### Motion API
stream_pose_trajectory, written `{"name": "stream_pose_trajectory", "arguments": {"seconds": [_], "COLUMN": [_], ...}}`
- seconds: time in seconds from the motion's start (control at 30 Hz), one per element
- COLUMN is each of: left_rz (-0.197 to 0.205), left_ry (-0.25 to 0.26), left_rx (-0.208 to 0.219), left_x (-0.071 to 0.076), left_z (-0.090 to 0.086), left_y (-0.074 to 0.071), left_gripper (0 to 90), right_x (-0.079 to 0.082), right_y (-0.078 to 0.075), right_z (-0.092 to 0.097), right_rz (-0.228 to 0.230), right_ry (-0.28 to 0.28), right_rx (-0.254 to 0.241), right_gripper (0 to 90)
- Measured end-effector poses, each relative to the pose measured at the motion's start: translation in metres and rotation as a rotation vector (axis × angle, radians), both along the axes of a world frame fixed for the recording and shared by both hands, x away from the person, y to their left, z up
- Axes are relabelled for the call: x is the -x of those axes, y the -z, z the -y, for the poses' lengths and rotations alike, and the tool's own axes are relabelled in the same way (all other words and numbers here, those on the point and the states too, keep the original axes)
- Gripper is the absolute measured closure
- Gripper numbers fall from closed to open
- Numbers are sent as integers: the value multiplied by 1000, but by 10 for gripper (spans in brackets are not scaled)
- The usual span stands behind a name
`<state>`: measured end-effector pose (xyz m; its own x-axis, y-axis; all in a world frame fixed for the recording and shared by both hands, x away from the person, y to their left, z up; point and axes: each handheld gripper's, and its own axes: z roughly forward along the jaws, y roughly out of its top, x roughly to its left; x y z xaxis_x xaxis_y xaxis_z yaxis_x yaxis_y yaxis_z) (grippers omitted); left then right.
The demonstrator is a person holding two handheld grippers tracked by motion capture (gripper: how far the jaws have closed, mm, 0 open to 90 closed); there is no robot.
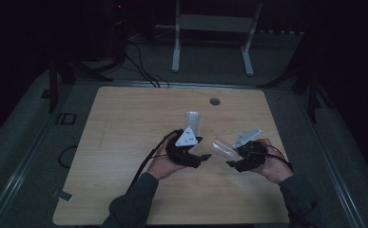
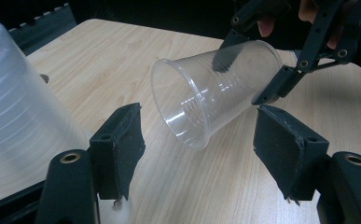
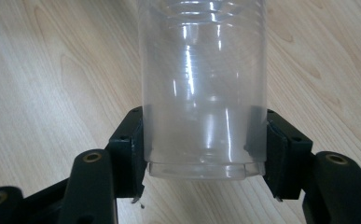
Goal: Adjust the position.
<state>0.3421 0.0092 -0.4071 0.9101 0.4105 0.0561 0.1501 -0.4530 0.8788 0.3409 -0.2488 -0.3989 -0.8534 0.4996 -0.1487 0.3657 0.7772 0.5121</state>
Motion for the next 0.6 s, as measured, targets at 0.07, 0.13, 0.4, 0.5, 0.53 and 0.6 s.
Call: {"name": "stream_pose_trajectory", "arguments": {"seconds": [0.07,0.13,0.4,0.5,0.53,0.6], "left_rz": [-3,-7,-11,-13,-14,-14], "left_ry": [-7,-15,-35,-45,-48,-50], "left_rx": [1,4,15,17,16,17], "left_x": [0,-1,-1,-1,-1,-1], "left_z": [0,-1,0,0,-1,-1], "left_y": [0,0,1,1,1,1], "left_gripper": [326,326,328,328,328,328], "right_x": [1,2,3,4,4,4], "right_y": [1,1,6,7,7,8], "right_z": [0,0,3,4,4,5], "right_rz": [10,19,33,40,42,50], "right_ry": [11,27,80,103,109,117], "right_rx": [-13,-25,-66,-85,-90,-100], "right_gripper": [412,412,412,412,413,413]}}
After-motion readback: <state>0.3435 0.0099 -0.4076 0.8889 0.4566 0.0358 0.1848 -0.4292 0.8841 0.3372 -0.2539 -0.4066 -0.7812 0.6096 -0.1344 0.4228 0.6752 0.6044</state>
